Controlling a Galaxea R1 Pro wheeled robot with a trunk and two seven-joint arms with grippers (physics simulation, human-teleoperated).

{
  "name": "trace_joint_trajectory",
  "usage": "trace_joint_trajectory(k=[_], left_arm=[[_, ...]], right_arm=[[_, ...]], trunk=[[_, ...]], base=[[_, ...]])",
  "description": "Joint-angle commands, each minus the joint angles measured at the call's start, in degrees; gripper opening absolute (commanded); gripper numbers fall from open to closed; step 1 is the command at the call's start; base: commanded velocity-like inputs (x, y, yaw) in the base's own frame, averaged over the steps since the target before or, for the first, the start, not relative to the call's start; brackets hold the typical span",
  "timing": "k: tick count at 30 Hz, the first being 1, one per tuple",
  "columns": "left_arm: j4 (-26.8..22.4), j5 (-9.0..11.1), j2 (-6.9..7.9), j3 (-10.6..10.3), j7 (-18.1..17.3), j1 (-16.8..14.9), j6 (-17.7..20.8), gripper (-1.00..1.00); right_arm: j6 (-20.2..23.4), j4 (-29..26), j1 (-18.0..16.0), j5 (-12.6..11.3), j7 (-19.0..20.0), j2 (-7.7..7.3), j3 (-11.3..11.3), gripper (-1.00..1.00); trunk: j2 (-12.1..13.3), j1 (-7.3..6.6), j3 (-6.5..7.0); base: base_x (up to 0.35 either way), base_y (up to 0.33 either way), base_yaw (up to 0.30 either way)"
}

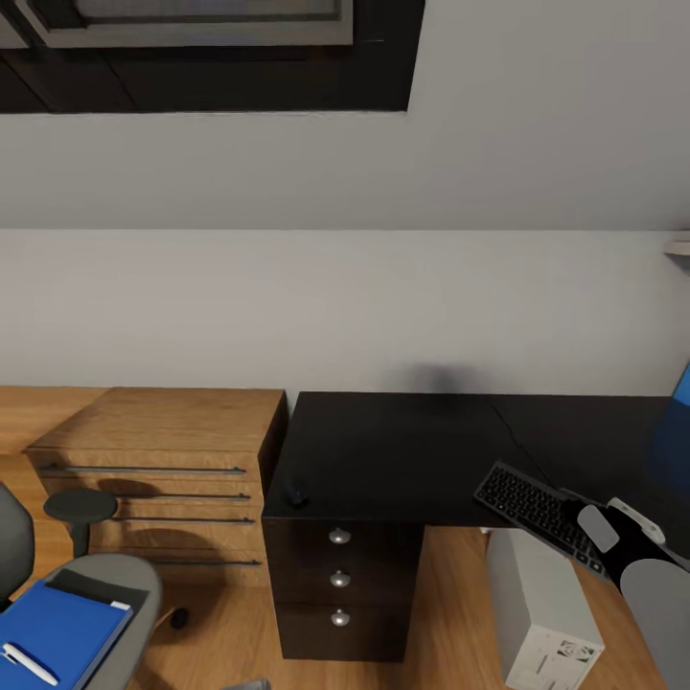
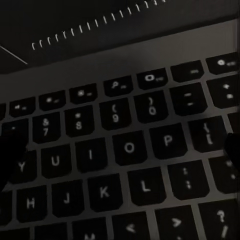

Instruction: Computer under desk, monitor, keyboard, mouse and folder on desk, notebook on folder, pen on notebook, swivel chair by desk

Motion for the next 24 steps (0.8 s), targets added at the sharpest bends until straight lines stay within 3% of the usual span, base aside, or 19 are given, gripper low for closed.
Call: trace_joint_trajectory(k=[1,18,22,24], left_arm=[[0.01,0.25,0.08,-0.35,0.48,-0.07,0.21,1.00],[1.97,0.25,-0.44,-0.59,0.65,-0.07,0.30,1.00],[2.31,0.25,-0.44,-0.59,0.65,-0.07,0.28,1.00],[3.08,0.25,-0.68,-0.58,0.65,-0.07,0.18,1.00]], right_arm=[[0.26,-0.17,-0.01,-0.38,-0.29,0.00,0.03,1.00],[-0.36,-0.38,-0.01,-0.23,-0.28,0.06,0.05,1.00],[-1.75,-1.78,0.01,0.22,-0.47,0.94,0.28,1.00],[-2.74,-3.60,0.06,0.62,-0.61,2.12,0.40,1.00]], trunk=[[0.38,-0.23,0.12],[7.19,-3.96,3.17],[8.80,-4.84,3.89],[9.60,-5.28,4.25]], base=[[0.000,0.000,0.000],[0.000,0.000,0.000],[0.000,0.000,0.000],[0.000,0.000,0.000]])
